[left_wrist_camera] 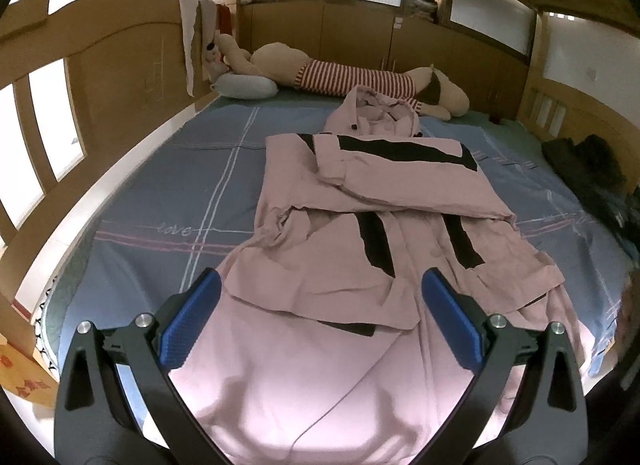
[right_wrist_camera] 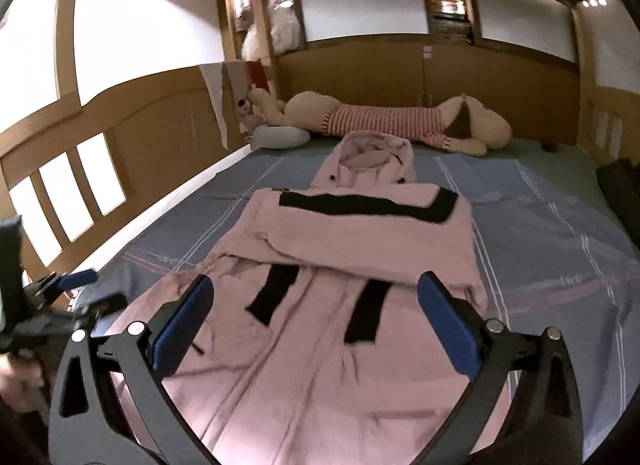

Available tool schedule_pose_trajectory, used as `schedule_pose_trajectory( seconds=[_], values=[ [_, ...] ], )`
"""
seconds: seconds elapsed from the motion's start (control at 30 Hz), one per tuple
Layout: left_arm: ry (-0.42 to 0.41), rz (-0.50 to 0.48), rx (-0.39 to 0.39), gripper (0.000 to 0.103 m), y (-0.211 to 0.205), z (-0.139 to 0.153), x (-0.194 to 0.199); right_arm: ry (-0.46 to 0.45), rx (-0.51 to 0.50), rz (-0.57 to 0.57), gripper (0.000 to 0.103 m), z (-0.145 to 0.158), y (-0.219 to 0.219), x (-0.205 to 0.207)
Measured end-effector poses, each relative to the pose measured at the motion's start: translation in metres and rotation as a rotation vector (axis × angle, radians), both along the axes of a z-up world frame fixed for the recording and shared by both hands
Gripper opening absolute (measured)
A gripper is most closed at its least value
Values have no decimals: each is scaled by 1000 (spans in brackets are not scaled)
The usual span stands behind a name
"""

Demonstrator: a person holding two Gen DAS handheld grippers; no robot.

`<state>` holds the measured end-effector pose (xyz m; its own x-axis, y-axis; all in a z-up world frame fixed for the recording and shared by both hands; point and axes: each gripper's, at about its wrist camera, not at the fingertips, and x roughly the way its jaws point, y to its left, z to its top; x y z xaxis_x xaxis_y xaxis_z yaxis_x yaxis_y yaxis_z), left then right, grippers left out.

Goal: Fold large clothes
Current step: 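Move the right tool to the jacket hood and close on it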

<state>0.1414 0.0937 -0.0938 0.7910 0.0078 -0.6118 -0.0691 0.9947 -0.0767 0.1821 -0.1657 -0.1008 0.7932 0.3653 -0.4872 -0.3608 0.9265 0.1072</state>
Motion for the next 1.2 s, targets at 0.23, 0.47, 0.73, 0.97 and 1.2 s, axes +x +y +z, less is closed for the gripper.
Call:
schedule_pose_trajectory(
  seconds=[0.23,0.47,0.73,0.97,1.2],
  values=[
    [-6,-31,65,101,-17,14,18,30,24,-15,102,-8,-12,-9],
    [3,-124,54,101,-38,47,71,59,53,-50,102,-2,-19,14],
    [-13,-121,88,101,-33,8,112,117,-22,-79,101,8,-10,99],
    [6,-64,72,101,-9,-4,149,231,-102,-111,74,7,7,258],
    [68,-58,71,101,2,-25,179,322,-220,-231,65,-12,15,427]
  ],
)
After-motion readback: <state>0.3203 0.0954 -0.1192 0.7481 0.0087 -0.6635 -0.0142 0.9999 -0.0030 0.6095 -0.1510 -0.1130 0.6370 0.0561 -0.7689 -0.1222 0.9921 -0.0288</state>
